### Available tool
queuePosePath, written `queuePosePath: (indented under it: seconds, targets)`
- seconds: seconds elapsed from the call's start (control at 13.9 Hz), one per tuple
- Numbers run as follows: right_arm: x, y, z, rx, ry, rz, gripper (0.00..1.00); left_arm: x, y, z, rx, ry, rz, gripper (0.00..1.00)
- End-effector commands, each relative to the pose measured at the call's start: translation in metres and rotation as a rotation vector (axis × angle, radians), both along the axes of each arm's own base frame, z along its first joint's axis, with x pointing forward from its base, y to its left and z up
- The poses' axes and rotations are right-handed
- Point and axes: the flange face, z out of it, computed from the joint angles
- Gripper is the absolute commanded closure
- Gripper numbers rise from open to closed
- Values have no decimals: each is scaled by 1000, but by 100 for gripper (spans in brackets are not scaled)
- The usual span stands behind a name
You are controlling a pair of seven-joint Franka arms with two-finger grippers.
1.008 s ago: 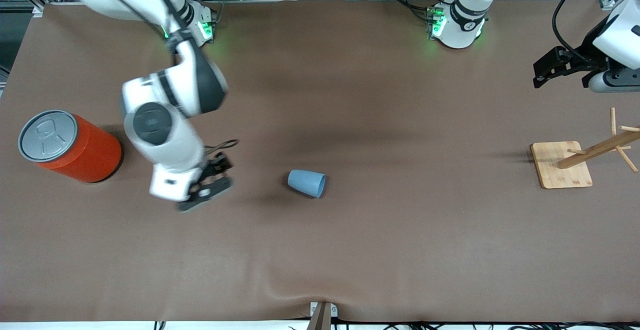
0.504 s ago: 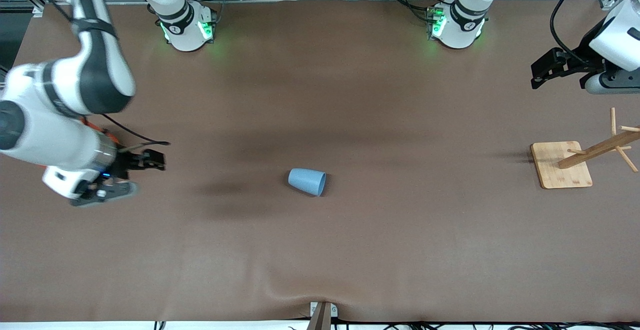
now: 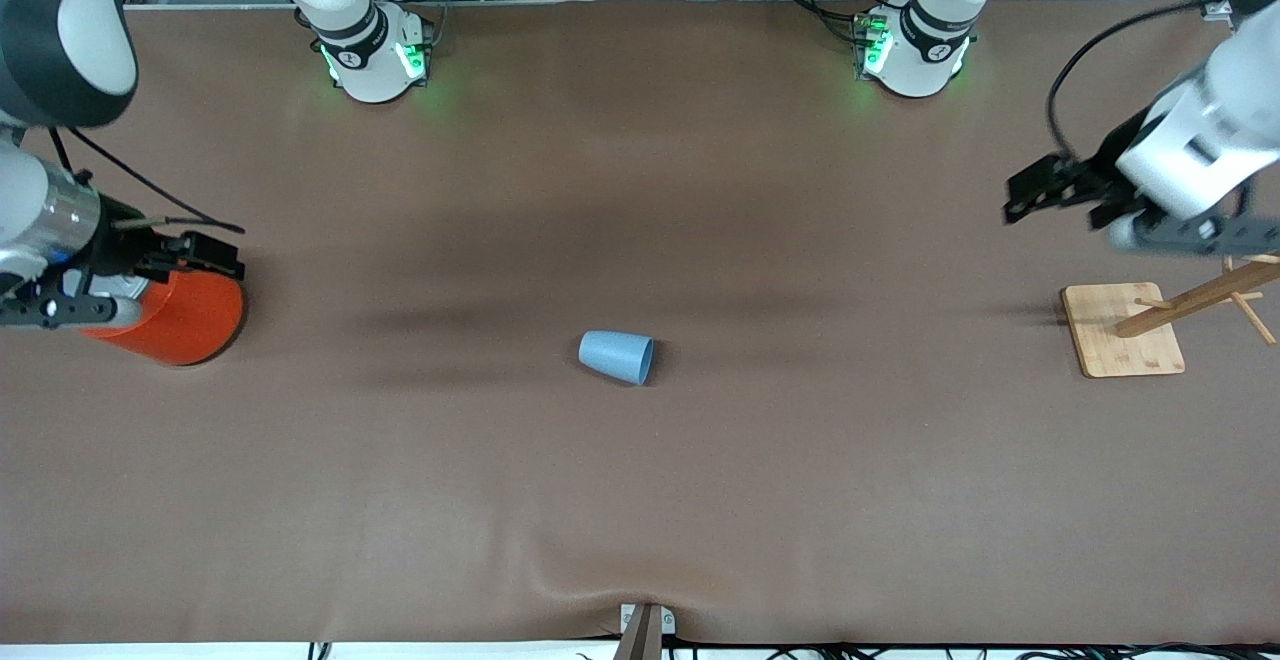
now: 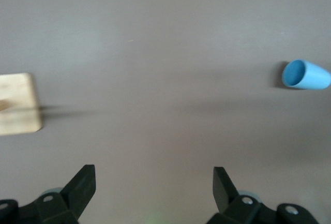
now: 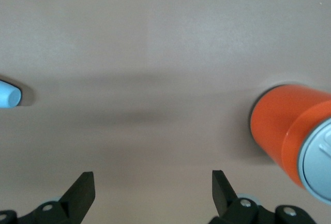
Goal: Flip cup
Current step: 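Move the left gripper toward the base of the lying cup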
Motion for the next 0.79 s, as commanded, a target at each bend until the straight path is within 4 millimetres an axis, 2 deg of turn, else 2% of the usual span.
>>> queuePosePath:
  seconds: [0.0,0.07,0.29,0.43,0.58,0.72]
  targets:
    - [-27,-7,12,12,-11,-43,0,25,-53,-51,-36,15,-36,0]
    - [-28,-11,15,10,-2,-71,0,32,-66,-73,-59,35,-28,0]
    - [-29,-14,56,1,-10,-70,0,43,-116,-127,-133,70,15,0]
    - [-30,-15,66,-19,-16,-51,0,48,-144,-165,-188,92,21,0]
    - [-32,-16,70,-45,-10,-34,0,50,-165,-197,-271,140,60,0]
    - [-33,-21,80,-66,-24,24,0,48,-174,-222,-335,199,88,0]
